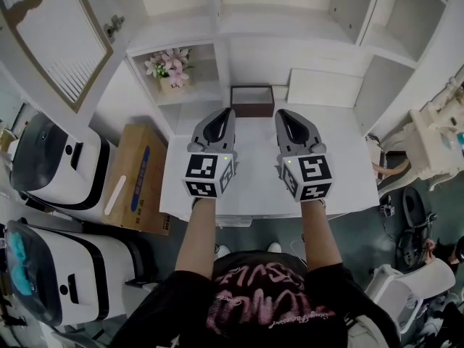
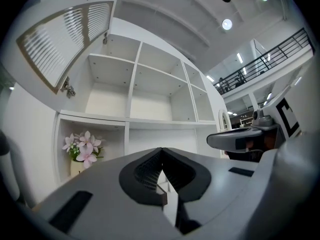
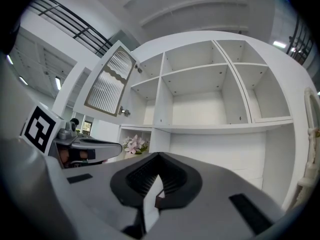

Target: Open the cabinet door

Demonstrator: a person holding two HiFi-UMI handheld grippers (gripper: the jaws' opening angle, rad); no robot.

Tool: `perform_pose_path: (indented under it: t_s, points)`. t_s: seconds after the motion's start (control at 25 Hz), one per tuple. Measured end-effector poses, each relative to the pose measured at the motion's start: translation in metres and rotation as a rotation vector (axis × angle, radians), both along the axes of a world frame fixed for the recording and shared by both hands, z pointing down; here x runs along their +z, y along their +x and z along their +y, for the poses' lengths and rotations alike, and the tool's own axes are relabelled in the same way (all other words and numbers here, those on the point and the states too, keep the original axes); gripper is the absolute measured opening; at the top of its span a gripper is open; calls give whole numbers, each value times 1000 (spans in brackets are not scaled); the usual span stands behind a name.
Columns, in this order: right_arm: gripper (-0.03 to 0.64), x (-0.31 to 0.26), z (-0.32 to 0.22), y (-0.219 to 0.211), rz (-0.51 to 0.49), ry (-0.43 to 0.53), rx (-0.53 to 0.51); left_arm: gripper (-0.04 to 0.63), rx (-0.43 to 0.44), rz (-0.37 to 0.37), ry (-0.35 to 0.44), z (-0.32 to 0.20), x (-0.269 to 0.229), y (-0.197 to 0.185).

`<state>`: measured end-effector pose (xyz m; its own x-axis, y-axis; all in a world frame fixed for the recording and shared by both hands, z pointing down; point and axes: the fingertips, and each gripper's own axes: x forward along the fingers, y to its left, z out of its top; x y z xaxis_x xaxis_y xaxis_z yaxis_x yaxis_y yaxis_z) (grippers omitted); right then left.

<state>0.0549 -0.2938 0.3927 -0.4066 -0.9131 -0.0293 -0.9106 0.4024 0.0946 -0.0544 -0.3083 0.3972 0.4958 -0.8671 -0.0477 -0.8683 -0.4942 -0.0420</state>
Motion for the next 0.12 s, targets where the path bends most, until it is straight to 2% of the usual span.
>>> perform_pose_path:
  t_s: [0.12]
  points:
    - [14, 5, -2, -2, -3, -13, -4, 15, -7, -34, 5, 0, 3, 0]
